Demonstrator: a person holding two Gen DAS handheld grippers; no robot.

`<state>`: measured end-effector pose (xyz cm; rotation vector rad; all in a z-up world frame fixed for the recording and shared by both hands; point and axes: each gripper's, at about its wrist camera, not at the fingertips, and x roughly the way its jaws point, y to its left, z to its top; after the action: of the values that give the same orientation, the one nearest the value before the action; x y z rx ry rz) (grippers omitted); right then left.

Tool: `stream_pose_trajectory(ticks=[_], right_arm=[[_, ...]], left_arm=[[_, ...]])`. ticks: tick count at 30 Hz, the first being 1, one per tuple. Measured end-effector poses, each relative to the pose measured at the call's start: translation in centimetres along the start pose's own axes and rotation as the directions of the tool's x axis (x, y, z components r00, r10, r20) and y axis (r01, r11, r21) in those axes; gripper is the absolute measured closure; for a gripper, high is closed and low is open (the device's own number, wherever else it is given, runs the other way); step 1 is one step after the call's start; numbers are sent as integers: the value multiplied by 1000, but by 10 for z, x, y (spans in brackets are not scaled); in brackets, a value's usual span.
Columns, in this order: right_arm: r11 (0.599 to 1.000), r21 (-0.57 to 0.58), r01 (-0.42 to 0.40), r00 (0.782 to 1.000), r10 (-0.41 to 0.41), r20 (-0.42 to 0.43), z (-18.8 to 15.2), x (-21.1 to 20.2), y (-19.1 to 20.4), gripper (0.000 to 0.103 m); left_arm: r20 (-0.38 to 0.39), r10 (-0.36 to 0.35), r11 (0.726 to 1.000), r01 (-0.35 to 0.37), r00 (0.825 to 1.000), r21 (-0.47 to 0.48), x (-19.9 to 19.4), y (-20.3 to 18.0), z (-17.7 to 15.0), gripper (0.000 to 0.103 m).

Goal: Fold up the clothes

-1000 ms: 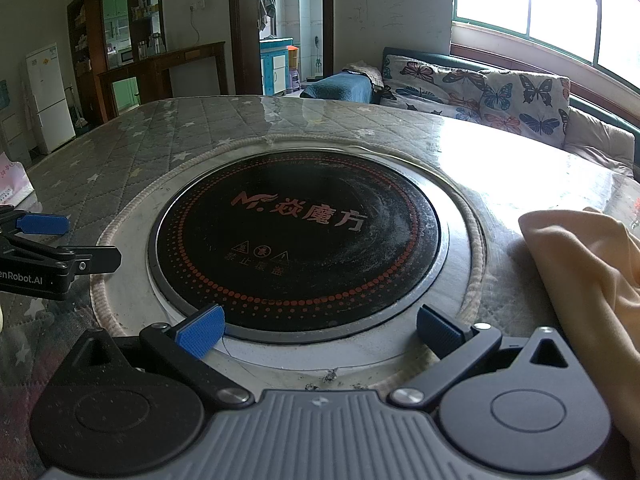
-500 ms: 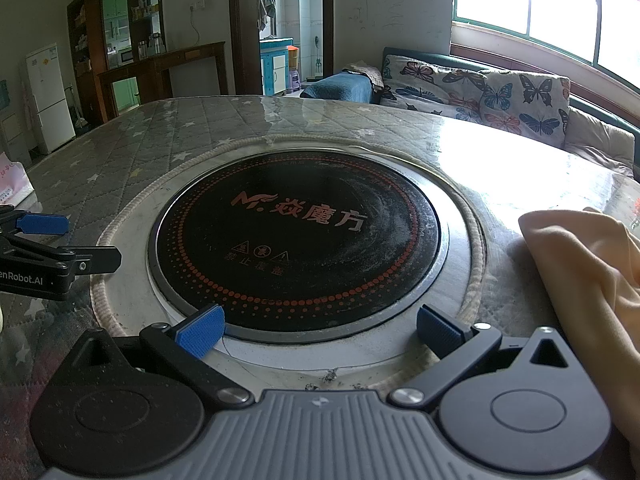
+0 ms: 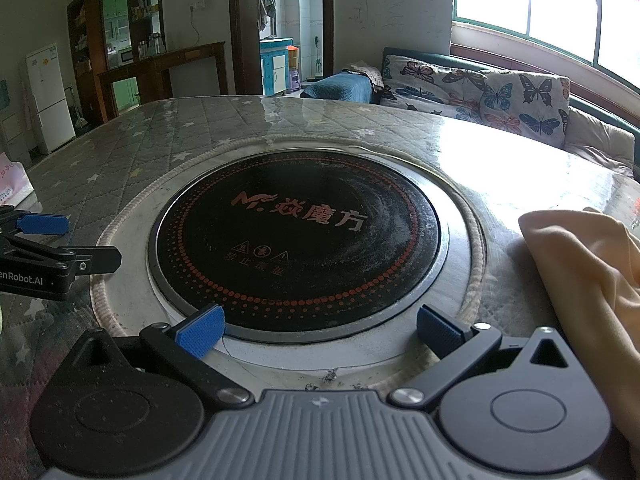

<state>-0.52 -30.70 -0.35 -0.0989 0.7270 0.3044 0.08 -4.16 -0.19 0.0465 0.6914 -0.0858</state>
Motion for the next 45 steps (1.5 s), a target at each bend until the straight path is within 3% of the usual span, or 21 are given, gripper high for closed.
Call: stream_pose_trajectory(ticks=[45], right_arm=[[1000,0,0,1000,0,0,0,-1,0,0]], left_arm=[[-1,4,1000,-4,1000,7,-1,16,-1,0]])
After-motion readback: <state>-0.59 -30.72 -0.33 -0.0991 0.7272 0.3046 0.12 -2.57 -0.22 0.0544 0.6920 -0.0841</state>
